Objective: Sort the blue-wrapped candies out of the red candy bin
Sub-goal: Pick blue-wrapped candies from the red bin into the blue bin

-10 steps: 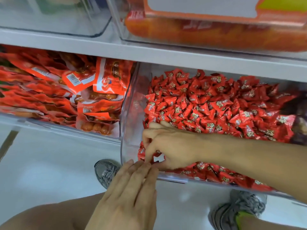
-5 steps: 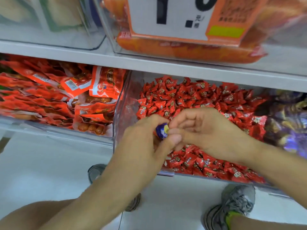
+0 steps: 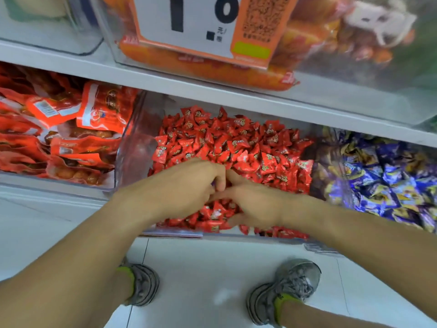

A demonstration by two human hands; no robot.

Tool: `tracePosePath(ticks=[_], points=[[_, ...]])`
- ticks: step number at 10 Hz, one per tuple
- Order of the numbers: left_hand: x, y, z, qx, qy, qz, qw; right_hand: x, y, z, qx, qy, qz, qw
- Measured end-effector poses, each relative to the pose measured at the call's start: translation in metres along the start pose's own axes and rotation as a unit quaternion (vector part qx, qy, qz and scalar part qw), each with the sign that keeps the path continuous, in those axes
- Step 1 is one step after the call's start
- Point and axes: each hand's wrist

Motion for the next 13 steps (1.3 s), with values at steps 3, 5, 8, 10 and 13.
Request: tracePosePath(ticks=[3,5,8,10,13], points=[[-0.004,0.0,-0.001,-0.027,0.033,-0.005,0.999,-0.047,-0.011,-0.062,0.005,-0.008,0.062,0.998],[0.012,0.01,0.008,-0.012,-0.018,0.043,0.999,-0.069,-0.007,-0.036,-0.204,-0.219,0.244,0.923],[0.019,0.017,0.019,0.035,0.021,0.06,0.997,-0.047,0.013,-0.031,-0.068,-0.044,0.12,0.99],[0.024,0.02,0.024,0.108,0.072,0.052,0.99,-0.09,-0.018,-0.043,-0.219,0.015,0.258,0.941],[0.01,0.017,0.008,0.123,0.103,0.013,0.987,-0.037,0.003,-0.009,0.043,0.003,0.231,0.972]])
Point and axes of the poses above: each hand's wrist, its own x-axis towards the middle knuckle, its own z-axis out of the palm, y = z × x, and after that the axes turned 13 degrees about -y, right-handed
